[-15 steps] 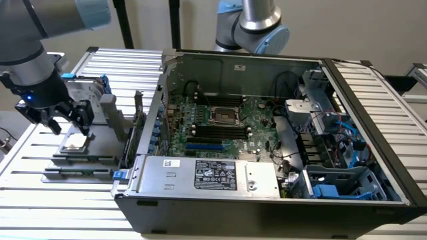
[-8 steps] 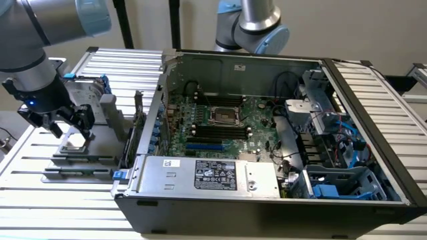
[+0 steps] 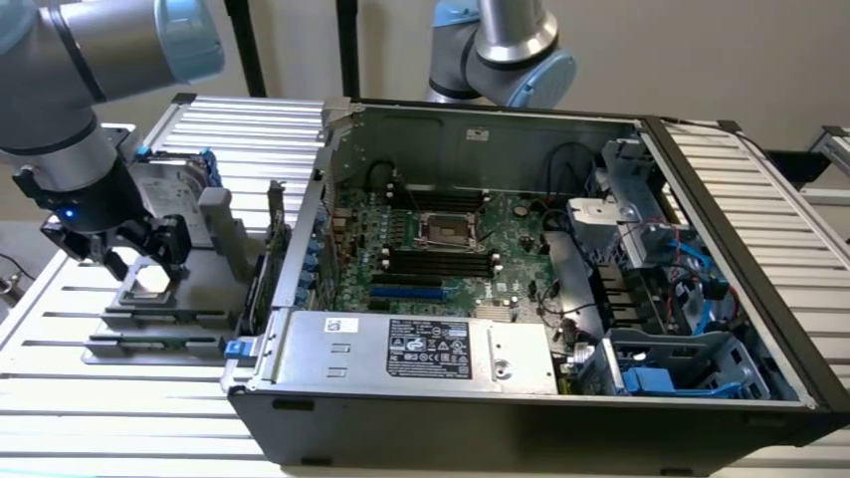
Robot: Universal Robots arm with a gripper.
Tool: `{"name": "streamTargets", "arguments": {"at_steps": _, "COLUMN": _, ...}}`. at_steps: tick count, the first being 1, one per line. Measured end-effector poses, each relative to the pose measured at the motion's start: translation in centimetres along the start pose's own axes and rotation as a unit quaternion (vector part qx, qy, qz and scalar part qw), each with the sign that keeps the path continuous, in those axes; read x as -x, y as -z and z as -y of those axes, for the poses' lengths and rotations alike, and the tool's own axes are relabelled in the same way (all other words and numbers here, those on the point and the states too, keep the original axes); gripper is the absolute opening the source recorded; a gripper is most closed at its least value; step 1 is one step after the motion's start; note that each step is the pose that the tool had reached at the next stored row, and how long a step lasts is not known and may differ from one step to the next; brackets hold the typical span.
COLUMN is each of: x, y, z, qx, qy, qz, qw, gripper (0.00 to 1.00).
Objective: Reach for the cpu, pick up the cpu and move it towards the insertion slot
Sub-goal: 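Pick up the cpu and move it towards the insertion slot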
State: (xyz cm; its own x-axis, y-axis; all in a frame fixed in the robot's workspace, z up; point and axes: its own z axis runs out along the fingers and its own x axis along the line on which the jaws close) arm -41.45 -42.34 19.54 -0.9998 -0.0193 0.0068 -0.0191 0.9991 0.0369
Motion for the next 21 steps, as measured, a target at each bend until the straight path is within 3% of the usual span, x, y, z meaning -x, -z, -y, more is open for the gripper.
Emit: {"name": "streamTargets", "arguments": {"at_steps": 21, "x": -0.18, "y": -0.73, "z": 0.03, "qx": 0.0000, "qy": 0.000, "qz": 0.0000, "qw": 1.0000, "gripper": 0.71}}
